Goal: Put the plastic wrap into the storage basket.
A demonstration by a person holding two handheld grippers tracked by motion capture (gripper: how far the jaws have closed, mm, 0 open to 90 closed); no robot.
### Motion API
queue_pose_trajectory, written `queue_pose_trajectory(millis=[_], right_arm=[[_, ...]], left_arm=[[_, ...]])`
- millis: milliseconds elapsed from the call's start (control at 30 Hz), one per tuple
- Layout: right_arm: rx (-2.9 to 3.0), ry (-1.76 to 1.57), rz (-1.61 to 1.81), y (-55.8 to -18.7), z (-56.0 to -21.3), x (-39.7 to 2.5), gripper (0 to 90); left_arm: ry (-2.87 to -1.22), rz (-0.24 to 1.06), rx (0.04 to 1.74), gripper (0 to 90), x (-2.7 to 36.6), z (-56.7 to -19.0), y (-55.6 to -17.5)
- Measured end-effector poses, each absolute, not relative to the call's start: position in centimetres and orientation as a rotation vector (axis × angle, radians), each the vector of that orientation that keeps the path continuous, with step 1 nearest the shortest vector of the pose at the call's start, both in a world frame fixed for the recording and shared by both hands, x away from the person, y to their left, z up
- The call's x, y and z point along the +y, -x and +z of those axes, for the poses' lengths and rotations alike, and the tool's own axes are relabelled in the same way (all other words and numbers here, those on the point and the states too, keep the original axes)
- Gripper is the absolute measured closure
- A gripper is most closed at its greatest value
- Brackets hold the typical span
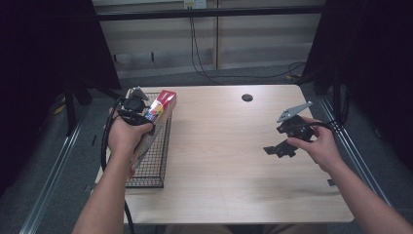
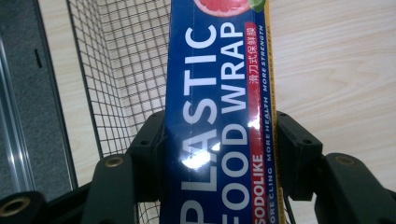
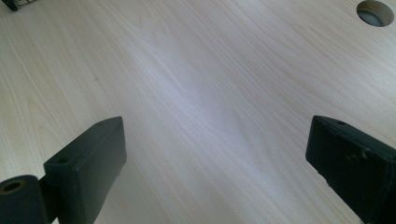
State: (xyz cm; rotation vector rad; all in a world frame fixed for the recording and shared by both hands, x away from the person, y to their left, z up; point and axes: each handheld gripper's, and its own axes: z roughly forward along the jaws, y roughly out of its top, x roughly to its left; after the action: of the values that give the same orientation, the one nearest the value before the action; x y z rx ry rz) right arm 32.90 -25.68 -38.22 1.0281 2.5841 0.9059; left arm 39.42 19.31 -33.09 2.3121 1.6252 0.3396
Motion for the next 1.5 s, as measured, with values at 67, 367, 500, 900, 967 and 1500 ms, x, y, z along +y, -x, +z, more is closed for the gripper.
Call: queue_pose_trajectory(millis=[67,367,500,900,967,1500], right_arm=[[2.583,-1.024,0.906,-32.9,-38.2,-25.7,4.9],[2.582,-1.014,0.908,-32.8,-38.2,-25.6,4.4],[2.591,-1.019,0.903,-32.8,-38.3,-25.6,4.3],[2.580,-1.006,0.906,-32.6,-38.4,-25.6,4.1],[2.575,-1.012,0.911,-32.6,-38.3,-25.7,4.1],[2.570,-1.029,0.908,-32.5,-38.8,-25.8,4.0]], left_arm=[[-2.274,0.343,1.664,44.3,19.5,-33.3,-39.4],[-2.174,0.353,1.781,44.2,20.6,-34.0,-39.2],[-2.144,0.353,1.827,44.0,20.9,-34.5,-39.1],[-2.088,0.356,1.911,44.0,21.3,-36.0,-38.8],[-2.087,0.355,1.919,44.0,21.4,-36.2,-38.8],[-2.063,0.348,1.966,43.8,21.3,-38.2,-38.7]])
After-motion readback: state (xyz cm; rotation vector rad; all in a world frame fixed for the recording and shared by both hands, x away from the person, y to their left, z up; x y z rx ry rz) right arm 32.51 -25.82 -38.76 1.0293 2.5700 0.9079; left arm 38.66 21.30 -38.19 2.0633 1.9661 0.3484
